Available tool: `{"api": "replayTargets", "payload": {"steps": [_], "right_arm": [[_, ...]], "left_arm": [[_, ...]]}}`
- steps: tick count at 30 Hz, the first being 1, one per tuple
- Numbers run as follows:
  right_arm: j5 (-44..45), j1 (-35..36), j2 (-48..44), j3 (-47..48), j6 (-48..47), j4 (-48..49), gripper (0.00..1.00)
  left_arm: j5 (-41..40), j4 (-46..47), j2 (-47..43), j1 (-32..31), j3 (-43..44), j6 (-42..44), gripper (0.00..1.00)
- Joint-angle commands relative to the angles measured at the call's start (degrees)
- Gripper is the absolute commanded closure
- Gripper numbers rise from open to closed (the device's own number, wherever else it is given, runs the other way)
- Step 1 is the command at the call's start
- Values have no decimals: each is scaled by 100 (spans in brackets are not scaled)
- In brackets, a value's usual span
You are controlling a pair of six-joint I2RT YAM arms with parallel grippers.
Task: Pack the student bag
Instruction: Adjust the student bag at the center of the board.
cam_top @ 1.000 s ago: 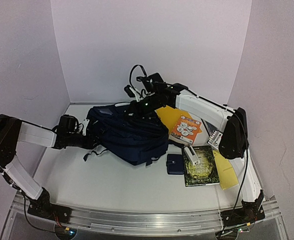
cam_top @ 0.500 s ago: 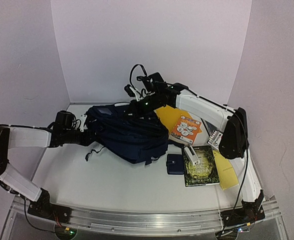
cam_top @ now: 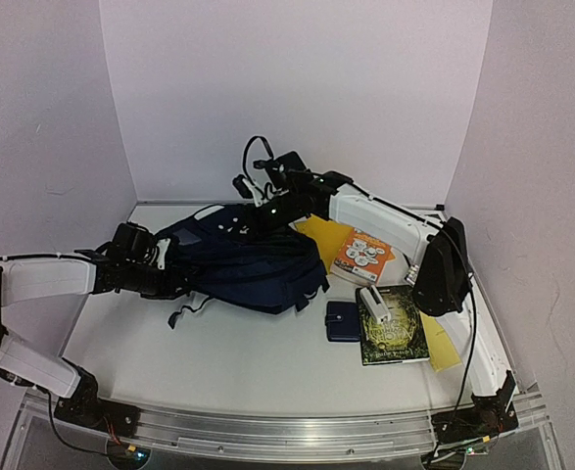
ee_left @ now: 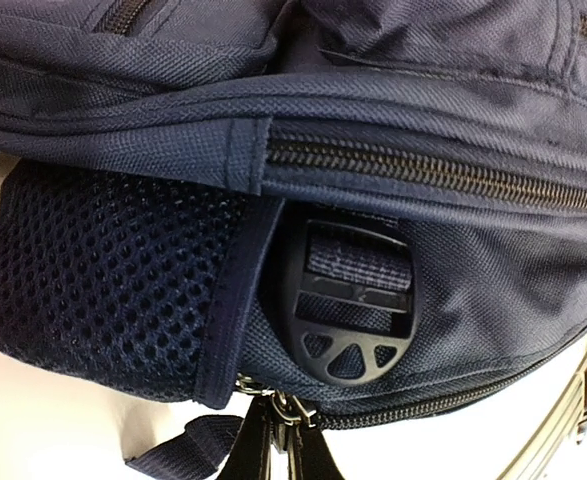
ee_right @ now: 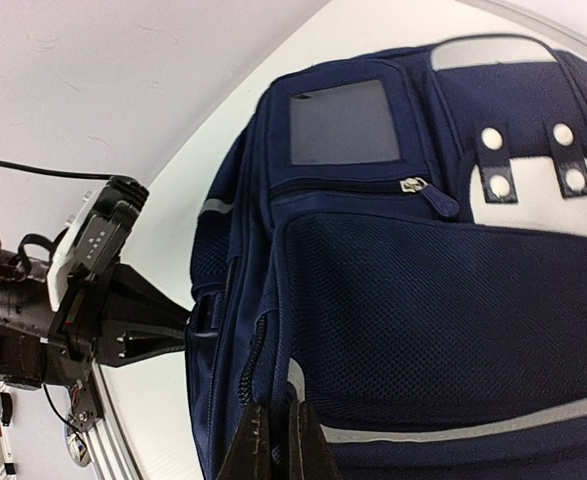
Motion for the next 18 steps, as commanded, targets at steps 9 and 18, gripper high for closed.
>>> {"api": "replayTargets", "payload": {"steps": [9, 18], "right_arm": [[-77, -53, -1034, -1774, -1419, -130, 15], [375, -259, -1989, -3515, -3397, -1113, 2]], "left_arm": [[324, -327, 602, -151, 478, -738, 100], [371, -451, 1090, -93, 707, -665, 99]]}}
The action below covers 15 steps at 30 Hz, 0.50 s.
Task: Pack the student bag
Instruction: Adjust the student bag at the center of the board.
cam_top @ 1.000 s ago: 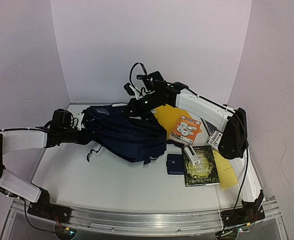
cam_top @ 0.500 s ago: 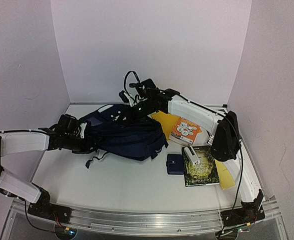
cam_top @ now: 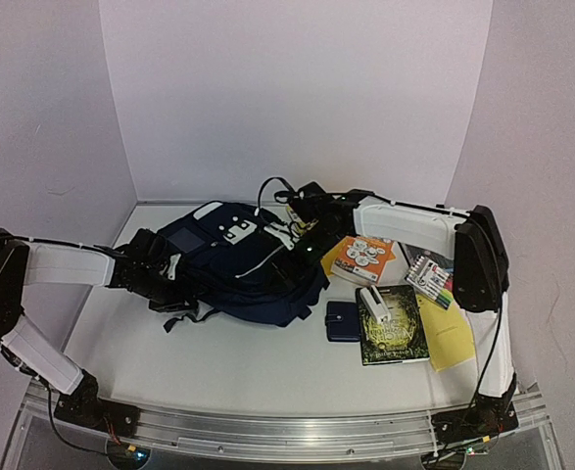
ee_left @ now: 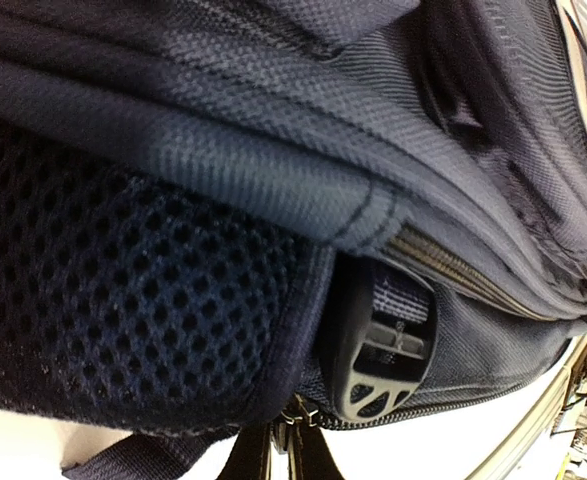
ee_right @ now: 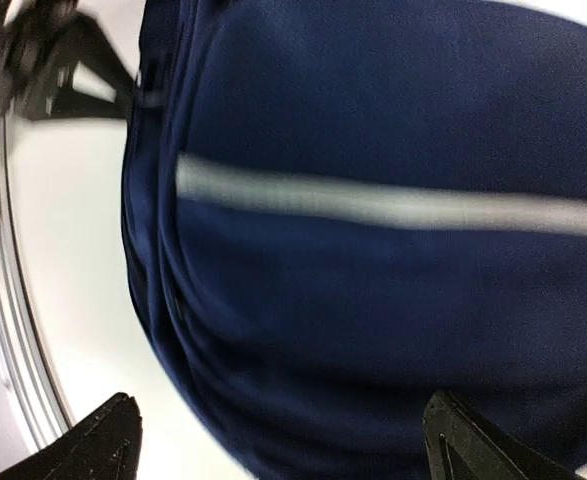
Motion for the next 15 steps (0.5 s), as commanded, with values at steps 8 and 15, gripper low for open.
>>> {"api": "replayTargets", "payload": {"steps": [8, 15], "right_arm": [[455, -15, -281, -879, -1632, -509, 2], [655, 212, 198, -738, -1306, -112, 27]], "left_arm": [[421, 93, 259, 35, 460, 93, 97], [521, 108, 39, 12, 350, 28, 97]]}}
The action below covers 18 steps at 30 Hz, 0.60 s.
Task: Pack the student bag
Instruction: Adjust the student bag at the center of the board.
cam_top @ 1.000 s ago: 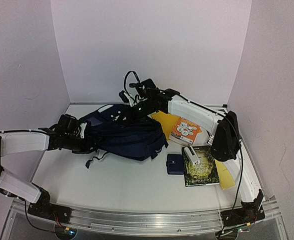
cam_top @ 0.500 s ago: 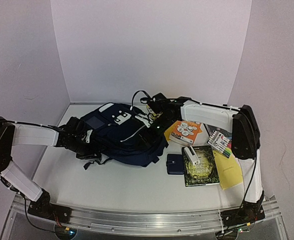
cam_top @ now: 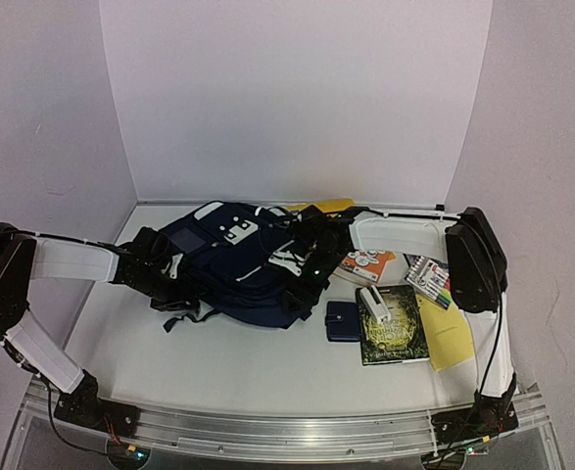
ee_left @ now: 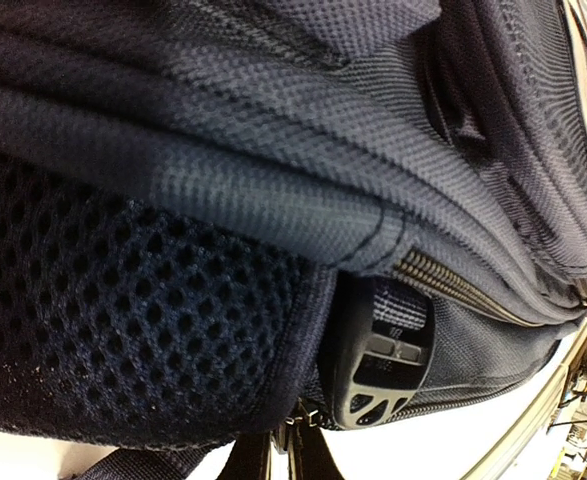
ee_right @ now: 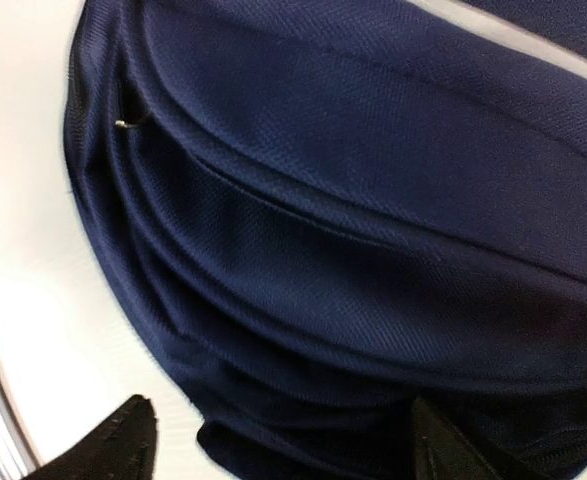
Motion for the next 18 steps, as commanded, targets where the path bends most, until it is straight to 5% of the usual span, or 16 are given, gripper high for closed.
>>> {"api": "replayTargets", "payload": {"steps": [1, 3, 6, 18], "right_arm": [[204, 224, 344, 101, 224, 219, 36], [339, 287, 436, 105, 483, 440, 55], [522, 295, 630, 215, 888, 661, 97], [668, 279, 831, 464, 2009, 1017, 100]], "left_arm": [[376, 216, -232, -51, 135, -32, 97], [420, 227, -184, -148, 147, -24, 96], [430, 296, -126, -397, 158, -22, 96], [110, 604, -22, -1454, 212, -121, 91]]}}
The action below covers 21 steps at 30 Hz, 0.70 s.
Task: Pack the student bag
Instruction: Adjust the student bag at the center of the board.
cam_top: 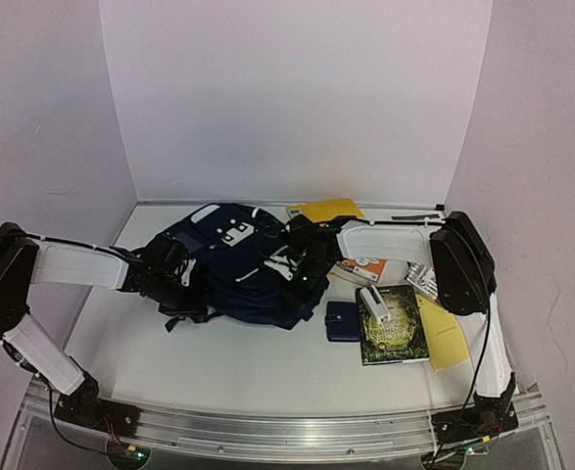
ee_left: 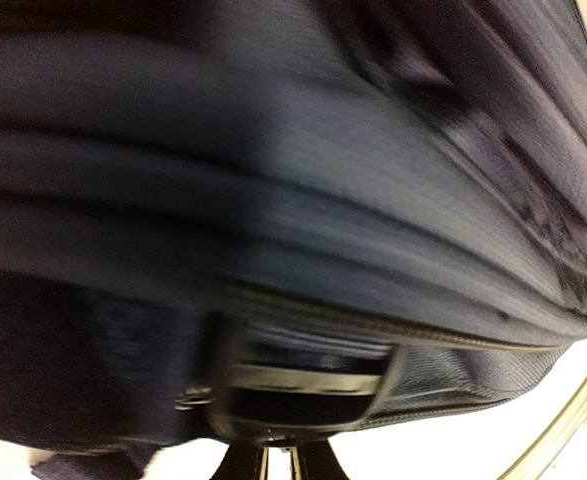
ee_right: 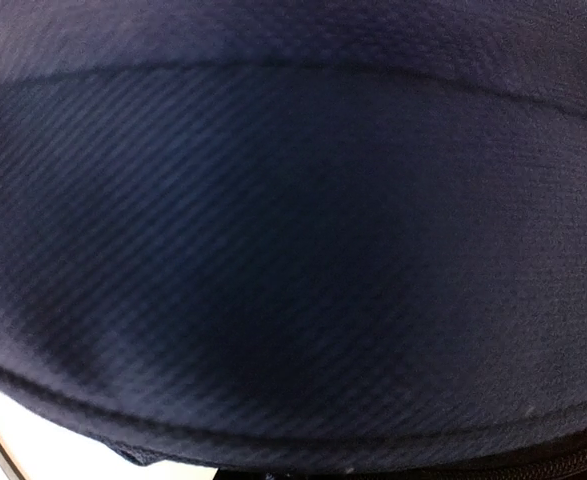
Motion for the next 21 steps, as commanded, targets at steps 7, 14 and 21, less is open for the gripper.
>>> {"api": "replayTargets", "payload": {"steps": [7, 14, 21], "right_arm": [[131, -54, 374, 425, 1017, 746, 100], [-64, -47, 537, 758, 1356, 757, 100], [-111, -44, 561, 941, 1510, 754, 100]], "left_arm": [[1160, 1273, -392, -750, -6, -310, 91], [891, 1227, 121, -1193, 493, -205, 90], [697, 1783, 928, -1684, 1048, -473, 90]]}}
